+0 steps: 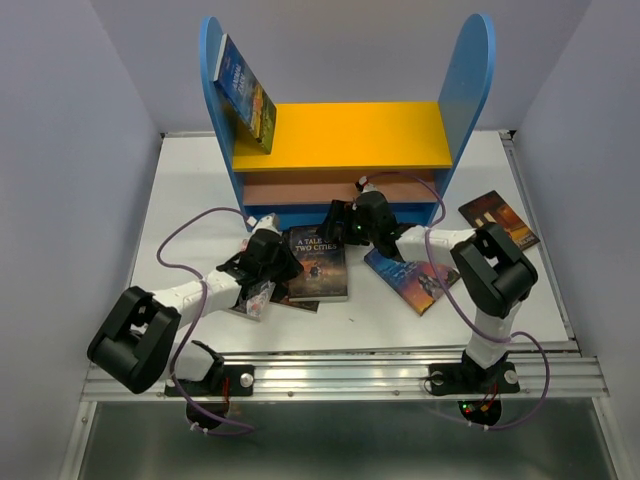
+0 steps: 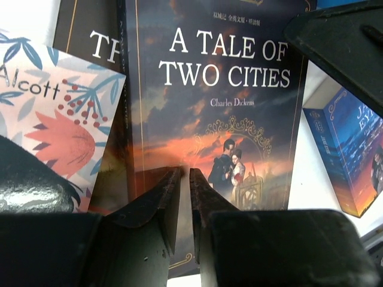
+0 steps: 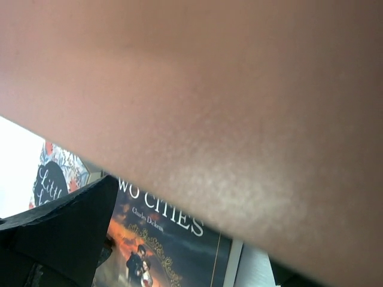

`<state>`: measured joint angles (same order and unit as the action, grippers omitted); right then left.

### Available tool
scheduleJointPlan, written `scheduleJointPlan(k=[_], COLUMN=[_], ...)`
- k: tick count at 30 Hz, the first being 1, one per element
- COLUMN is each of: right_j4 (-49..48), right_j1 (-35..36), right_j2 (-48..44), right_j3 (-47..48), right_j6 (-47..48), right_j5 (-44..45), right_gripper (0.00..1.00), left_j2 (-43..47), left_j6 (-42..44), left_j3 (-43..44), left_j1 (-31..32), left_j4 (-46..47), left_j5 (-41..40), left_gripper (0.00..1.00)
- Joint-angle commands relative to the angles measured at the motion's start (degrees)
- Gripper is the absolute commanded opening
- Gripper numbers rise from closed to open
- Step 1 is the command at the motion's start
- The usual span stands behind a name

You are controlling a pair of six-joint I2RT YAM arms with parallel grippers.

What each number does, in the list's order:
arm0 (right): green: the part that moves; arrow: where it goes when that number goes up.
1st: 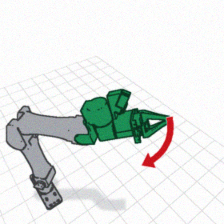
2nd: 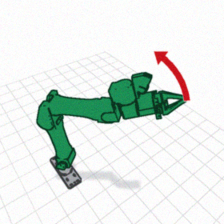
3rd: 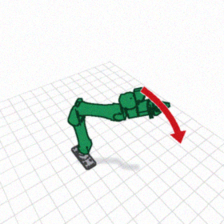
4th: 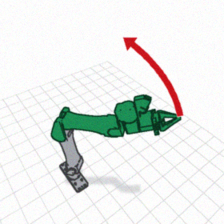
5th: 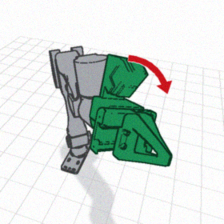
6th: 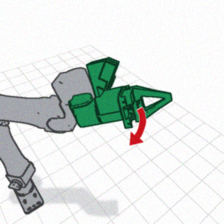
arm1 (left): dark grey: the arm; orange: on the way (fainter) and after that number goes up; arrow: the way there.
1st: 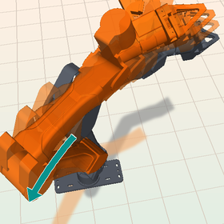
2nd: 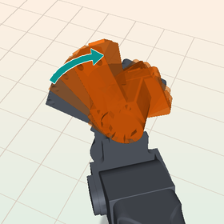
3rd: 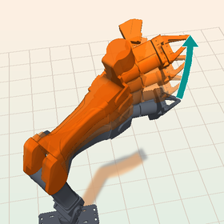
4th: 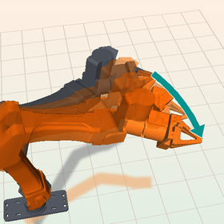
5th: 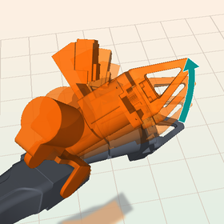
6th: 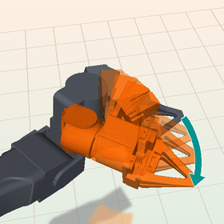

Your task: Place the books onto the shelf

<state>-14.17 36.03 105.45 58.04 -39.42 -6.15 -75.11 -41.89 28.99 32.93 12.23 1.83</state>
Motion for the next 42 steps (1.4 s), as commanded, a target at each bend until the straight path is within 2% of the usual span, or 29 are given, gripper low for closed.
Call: scheduleJointPlan(k=[1, 6, 15, 23, 30, 35, 42], right_j4=[5.99, 7.58, 4.51, 5.38, 8.72, 13.46, 17.6], right_j1=[-0.35, -0.35, -0.35, -0.35, 0.71, 1.23, 1.23], right_j2=[4.06, 3.02, -3.32, -0.34, 1.42, 1.78, 2.48], right_j3=[-0.74, -1.95, -7.41, -6.1, -4.17, -3.99, -4.95], right_j6=[-4.79, -6.19, -6.11, -6.89, -7.25, -9.36, -11.99], right_j5=[-0.27, -1.75, -5.62, -6.77, -3.43, 3.42, 4.74], right_gripper=[1.0, 1.0, 1.0, 1.0, 1.0, 1.0, 1.0], left_j2=[-2.49, -2.85, -2.76, -4.34, -3.55, -3.2, -4.16], left_j6=[2.25, 2.43, 1.81, 1.99, 1.72, 1.46, 1.2], left_j3=[0.45, 1.15, 1.06, 2.03, 1.77, 1.33, 2.12], left_j1=[-0.06, -0.06, -0.06, -0.06, -0.06, -0.06, -0.06], left_j4=[-5.11, -5.37, -4.85, -4.49, -3.35, -3.53, -3.88], left_j5=[-3.49, -3.67, -3.41, -2.97, -2.27, -2.88, -2.35], left_gripper=[0.24, 0.22, 0.22, 0.19, 0.19, 0.19, 0.19])
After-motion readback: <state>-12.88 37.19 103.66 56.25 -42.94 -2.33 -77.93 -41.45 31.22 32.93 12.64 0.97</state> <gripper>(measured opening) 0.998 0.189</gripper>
